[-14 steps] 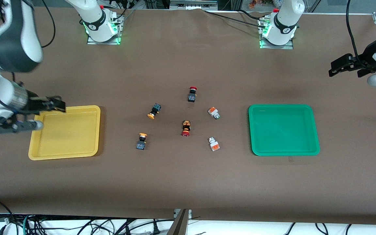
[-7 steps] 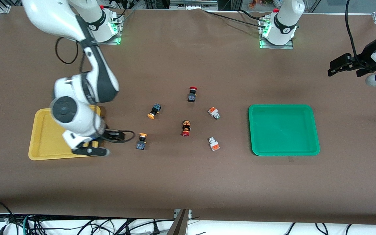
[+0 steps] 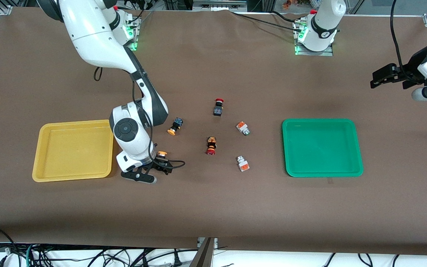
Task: Place green and yellow buttons in trays
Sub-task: 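Grasp a yellow-headed blue button with the right gripper, then carry the blue button to the yellow tray while the left gripper grasps a green button, then release the blue button in the yellow tray while the left gripper lifts the green button, then lower the green button into the green tray while the right gripper grasps another button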
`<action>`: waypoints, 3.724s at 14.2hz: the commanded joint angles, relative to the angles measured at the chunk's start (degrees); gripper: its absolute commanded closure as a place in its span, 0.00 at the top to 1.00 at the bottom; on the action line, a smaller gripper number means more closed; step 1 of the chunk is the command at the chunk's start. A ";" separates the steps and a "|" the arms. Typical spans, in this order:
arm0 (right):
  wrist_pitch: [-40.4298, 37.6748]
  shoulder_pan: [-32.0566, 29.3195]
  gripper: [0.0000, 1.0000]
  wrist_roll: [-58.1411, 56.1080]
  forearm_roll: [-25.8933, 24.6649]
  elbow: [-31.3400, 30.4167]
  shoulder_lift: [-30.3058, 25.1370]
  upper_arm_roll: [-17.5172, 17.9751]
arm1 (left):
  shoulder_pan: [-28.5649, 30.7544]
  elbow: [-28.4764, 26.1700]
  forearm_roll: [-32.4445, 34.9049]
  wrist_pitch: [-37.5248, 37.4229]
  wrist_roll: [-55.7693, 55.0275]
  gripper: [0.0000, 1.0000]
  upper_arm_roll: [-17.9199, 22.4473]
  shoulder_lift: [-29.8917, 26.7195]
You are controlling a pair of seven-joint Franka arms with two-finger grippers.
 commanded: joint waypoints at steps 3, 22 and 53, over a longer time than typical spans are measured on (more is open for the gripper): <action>-0.13 1.05 0.94 0.78 0.45 -1.40 0.69 -0.37 | -0.78 -4.47 -3.09 2.50 -4.84 1.00 -1.75 -0.10; -20.08 -26.18 0.00 -53.27 2.38 -6.05 -6.25 -3.10 | -9.13 -17.59 -1.42 55.26 -63.81 1.00 -24.53 33.64; -10.41 3.17 0.00 16.78 2.20 -21.28 -12.66 9.56 | 18.99 -17.93 13.08 39.97 -10.83 0.00 -21.89 32.15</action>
